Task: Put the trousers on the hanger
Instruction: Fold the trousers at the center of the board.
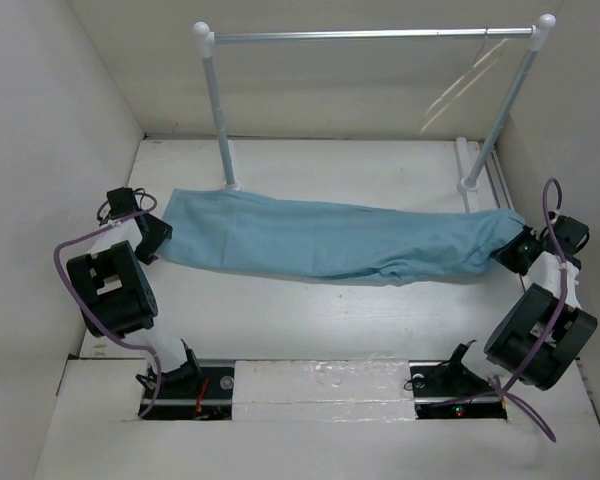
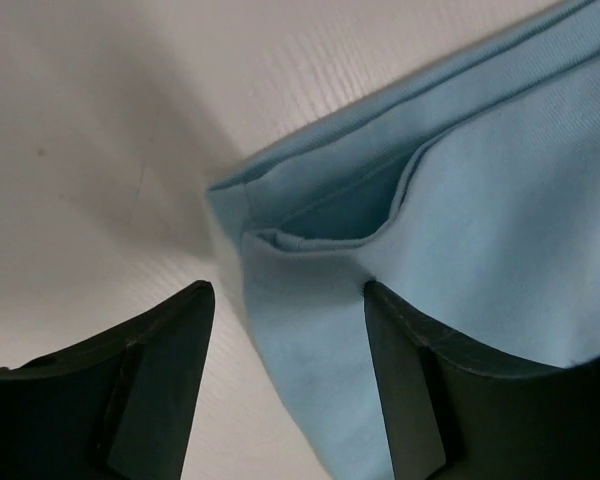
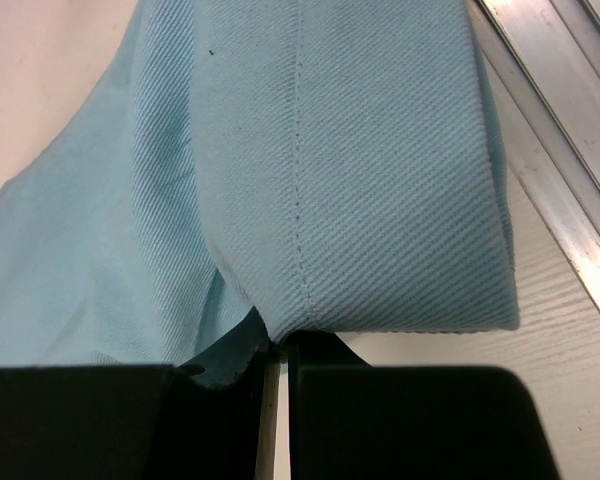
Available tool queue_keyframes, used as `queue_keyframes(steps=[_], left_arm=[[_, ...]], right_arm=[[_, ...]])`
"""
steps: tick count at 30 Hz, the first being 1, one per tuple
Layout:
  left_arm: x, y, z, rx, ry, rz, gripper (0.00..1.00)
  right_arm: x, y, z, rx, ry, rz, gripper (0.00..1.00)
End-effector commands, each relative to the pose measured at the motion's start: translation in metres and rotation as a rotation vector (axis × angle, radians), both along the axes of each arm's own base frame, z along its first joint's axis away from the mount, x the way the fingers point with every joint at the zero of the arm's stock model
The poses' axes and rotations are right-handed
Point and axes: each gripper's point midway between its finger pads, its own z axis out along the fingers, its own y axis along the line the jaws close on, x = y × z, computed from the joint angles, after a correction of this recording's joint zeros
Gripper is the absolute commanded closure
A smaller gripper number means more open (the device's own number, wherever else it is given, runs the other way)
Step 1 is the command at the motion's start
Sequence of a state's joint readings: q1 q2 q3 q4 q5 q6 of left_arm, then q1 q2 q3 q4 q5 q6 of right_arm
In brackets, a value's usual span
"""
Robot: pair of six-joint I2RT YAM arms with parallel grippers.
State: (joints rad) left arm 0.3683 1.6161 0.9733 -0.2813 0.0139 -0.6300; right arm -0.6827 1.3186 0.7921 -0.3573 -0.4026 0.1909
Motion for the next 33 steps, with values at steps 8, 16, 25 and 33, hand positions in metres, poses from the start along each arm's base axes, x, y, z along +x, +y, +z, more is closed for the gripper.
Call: queue_keyframes(steps=[8, 16, 25, 33], left_arm=[[-0.018, 0.031, -0.039, 0.012, 0.146, 0.095, 1.0], [-0.098, 0.089, -0.024, 0.247, 0.283, 0.271, 1.0], [-0.11, 0.096, -0.007, 0.293, 0.31, 0.346, 0.93], [-0.029, 0.055, 0.079, 0.299, 0.029, 0.219, 0.15]], right_arm=[[0.019, 0.0, 0.008, -0.021, -0.055, 0.03, 1.0], [-0.001, -0.003, 0.002, -0.054, 0.006, 0.026, 1.0], [-0.057, -0.019, -0.005, -0.116, 0.114, -0.112, 1.0], [-0.012, -0.018, 0.02, -0.03, 0.032, -0.013, 0.36]])
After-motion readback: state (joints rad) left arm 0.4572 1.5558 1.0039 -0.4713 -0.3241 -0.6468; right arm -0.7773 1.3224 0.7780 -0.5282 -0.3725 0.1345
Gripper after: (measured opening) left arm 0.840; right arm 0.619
